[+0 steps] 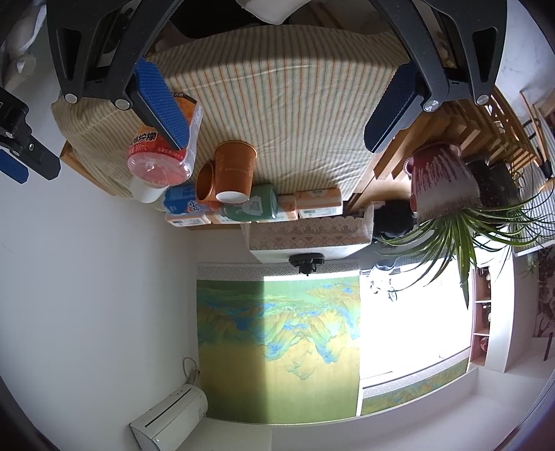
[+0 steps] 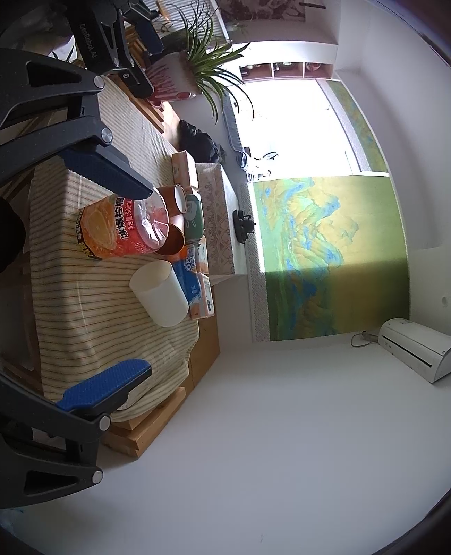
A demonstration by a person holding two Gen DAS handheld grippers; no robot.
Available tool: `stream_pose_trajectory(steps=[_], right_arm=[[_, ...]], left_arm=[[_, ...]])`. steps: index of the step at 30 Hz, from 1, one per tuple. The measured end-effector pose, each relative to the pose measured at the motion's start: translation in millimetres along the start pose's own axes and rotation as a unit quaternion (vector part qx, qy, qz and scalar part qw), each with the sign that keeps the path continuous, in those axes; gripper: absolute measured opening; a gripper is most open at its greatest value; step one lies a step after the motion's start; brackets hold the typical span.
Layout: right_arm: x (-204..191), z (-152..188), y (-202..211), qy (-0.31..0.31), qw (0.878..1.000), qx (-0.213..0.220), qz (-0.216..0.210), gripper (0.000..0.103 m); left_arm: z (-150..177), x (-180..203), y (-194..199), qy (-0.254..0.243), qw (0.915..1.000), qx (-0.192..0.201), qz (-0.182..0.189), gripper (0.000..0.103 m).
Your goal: Flip cup upside down
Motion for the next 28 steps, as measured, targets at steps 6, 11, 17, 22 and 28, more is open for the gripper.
stream_pose_trajectory(steps=[6,11,17,22,28], right_arm=[[4.2,4.4,-4.7,-0.008,1.0,-0.009,0.001,0.091],[-0.7,10.2,-14.2,0.0,1.0,-0.021,-0.004,0.091],[-21.5,26.9,-47.0,0.018,0.996,-0.077,-0.046,0.091],[-33.6,28.6,-55.0,0.025,0.995,-0.076,-0.054,0.091],[-35.2,28.6,-55.5,0.027,0.995,-0.076,-0.052,0.091]], left_arm=[[2.9,2.1,-4.3,0.001,1.0,-0.005,0.001,0.102],[11.6,1.9,-15.3,0.006,0.9996,-0.026,0.01,0.102],[31.0,-8.8,-31.8,0.017,0.9981,-0.058,0.013,0.102],[36.3,-18.4,-39.3,0.027,0.9973,-0.067,0.008,0.102],[32.4,-16.6,-40.2,0.016,0.9983,-0.056,0.004,0.102]])
Point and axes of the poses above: each gripper's, at about its wrist camera, not at the fingertips, and y roughly against the way its jaws point, x to its right, z to its underside, the point moved 8 cm from there along -y, roughly the way its jaws point, and after that the axes turned 9 degrees about -y, right-handed, at the moved point
